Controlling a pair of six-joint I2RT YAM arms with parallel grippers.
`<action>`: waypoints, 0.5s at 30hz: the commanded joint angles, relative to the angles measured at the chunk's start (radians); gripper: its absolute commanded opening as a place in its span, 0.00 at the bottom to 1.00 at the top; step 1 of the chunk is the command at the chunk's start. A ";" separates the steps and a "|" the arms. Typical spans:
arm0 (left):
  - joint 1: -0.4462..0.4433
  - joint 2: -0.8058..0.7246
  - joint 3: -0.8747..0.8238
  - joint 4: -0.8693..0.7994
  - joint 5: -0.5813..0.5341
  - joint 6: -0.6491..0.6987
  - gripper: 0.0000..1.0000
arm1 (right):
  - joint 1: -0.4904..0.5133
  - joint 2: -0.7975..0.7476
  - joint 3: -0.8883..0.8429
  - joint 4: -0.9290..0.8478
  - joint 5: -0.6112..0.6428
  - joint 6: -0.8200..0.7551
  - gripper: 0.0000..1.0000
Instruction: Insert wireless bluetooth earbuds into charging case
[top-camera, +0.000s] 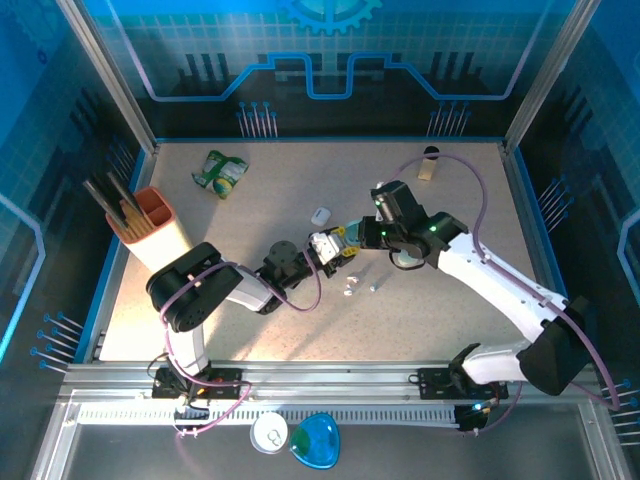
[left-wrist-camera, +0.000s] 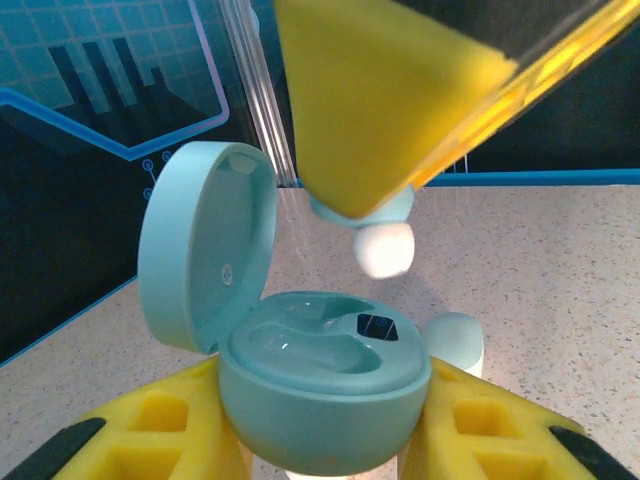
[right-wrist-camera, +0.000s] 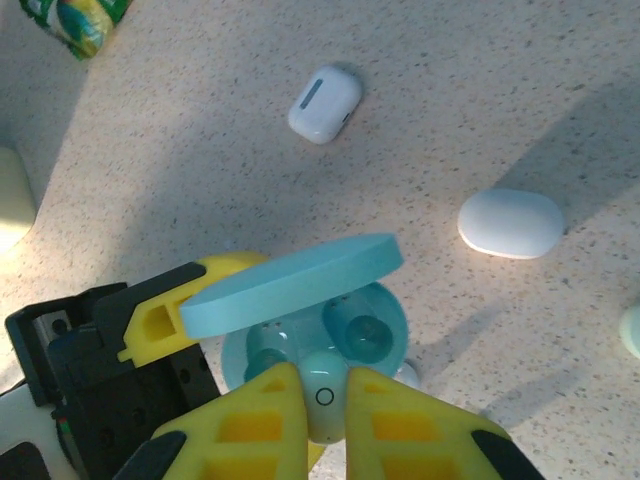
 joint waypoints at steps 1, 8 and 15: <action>-0.012 0.013 0.016 0.040 -0.013 -0.004 0.32 | 0.016 0.020 0.030 0.034 -0.043 -0.022 0.13; -0.012 0.012 0.013 0.040 -0.013 0.006 0.32 | 0.037 0.049 0.035 0.056 -0.066 -0.030 0.14; -0.013 -0.010 0.003 0.032 -0.005 0.003 0.32 | 0.046 0.084 0.034 0.051 -0.027 -0.043 0.14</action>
